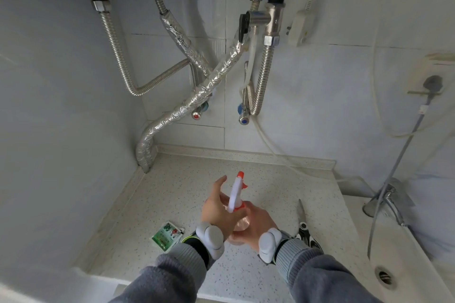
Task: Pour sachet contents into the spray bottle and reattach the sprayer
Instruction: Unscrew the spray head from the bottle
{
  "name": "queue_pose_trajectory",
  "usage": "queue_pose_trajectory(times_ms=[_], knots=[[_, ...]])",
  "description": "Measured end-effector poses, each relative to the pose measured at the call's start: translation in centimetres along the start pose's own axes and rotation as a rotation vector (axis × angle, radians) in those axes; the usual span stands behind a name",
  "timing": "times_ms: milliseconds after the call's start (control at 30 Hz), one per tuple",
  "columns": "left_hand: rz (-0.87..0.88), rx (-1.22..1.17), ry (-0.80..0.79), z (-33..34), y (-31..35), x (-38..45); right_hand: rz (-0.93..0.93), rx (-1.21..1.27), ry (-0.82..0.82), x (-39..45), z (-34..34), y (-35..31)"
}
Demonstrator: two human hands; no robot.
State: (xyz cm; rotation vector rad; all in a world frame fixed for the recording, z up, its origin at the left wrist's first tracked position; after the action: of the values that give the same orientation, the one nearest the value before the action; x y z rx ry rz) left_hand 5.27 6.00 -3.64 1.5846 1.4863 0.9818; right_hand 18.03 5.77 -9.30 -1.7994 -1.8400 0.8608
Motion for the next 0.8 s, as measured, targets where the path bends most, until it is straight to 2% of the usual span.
queue_pose_trajectory(times_ms=[100,233,400,600,800], knots=[[0.007,0.013,-0.007,-0.1,-0.1,-0.2,0.019,0.016,-0.016,-0.1,0.0,0.1],[0.084,0.089,0.060,-1.1,0.7,-0.2,0.041,0.029,-0.020,-0.2,-0.1,0.9],[0.169,0.131,0.040,-1.3,1.8,-0.1,0.036,0.034,-0.036,-0.3,0.1,1.1],[0.266,0.086,0.058,-2.2,3.3,-0.5,0.022,0.061,-0.046,-0.3,0.8,0.8],[0.321,0.036,0.146,-4.4,5.1,-0.9,-0.003,0.025,-0.031,-0.5,0.7,0.5]])
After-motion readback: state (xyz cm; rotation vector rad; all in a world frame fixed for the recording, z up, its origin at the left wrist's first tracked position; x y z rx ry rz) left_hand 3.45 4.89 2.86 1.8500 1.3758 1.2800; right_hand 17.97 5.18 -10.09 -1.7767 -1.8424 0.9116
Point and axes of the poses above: each hand's wrist, its own x-axis towards the middle knuckle, its own z-axis out of the palm, y = z × x, the point moved 4 cm from there along x, towards the middle knuckle, and after that the axes turned 4 degrees about z, right-handed, at the moved point
